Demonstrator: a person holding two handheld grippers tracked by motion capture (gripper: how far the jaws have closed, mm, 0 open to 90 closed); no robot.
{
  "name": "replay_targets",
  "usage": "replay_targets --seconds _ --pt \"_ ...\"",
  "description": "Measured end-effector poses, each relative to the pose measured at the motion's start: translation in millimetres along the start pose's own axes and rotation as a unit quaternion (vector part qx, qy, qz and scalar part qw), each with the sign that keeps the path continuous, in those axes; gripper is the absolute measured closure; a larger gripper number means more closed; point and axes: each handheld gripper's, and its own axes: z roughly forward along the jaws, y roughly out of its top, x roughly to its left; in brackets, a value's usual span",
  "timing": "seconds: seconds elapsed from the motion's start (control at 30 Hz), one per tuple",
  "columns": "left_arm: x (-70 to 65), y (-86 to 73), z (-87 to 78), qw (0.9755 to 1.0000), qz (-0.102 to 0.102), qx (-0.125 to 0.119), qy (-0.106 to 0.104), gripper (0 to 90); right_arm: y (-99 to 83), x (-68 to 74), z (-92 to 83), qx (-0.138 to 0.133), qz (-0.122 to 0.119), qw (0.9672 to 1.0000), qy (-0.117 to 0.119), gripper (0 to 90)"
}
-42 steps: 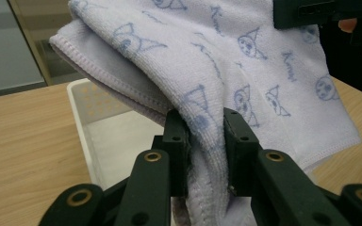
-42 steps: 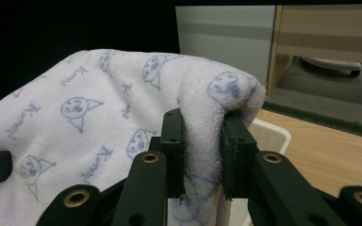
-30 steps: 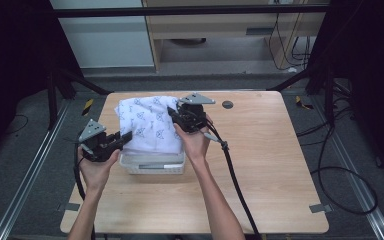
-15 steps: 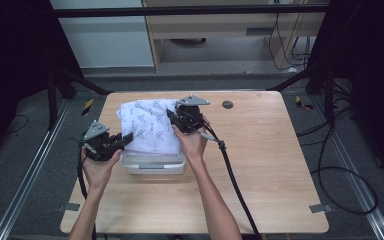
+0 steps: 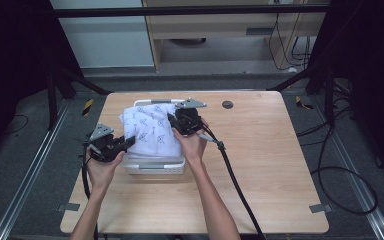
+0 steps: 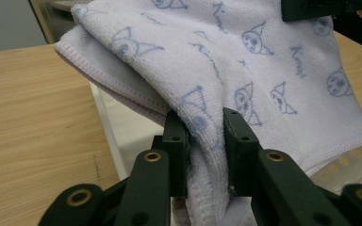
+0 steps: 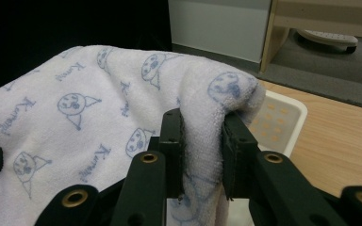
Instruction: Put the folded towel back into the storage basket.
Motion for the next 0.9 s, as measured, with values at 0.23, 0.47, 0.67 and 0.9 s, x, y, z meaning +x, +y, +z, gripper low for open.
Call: replay_targets --seconds 0.23,0.47,0.67,0.9 --pt "0.3 -3.1 5.3 0.9999 0.003 0.010 0.003 73.0 -5.3 -1.7 3.9 0.010 0.003 0.9999 -0.004 73.5" --pt "1.9 -7.9 12.0 0.9997 0.007 0.025 0.005 72.9 -14.2 -3.3 10.8 0.022 0.005 0.9997 -0.007 73.4" --pt "0.8 -10.4 16.8 0.9994 0.009 0.032 0.007 72.8 -18.2 -5.8 13.8 0.031 0.004 0.9995 -0.009 73.3" --pt "1.2 -13.4 21.7 0.9989 0.010 0.044 0.010 72.6 -22.7 -7.3 18.0 0.038 0.003 0.9992 -0.010 72.9"
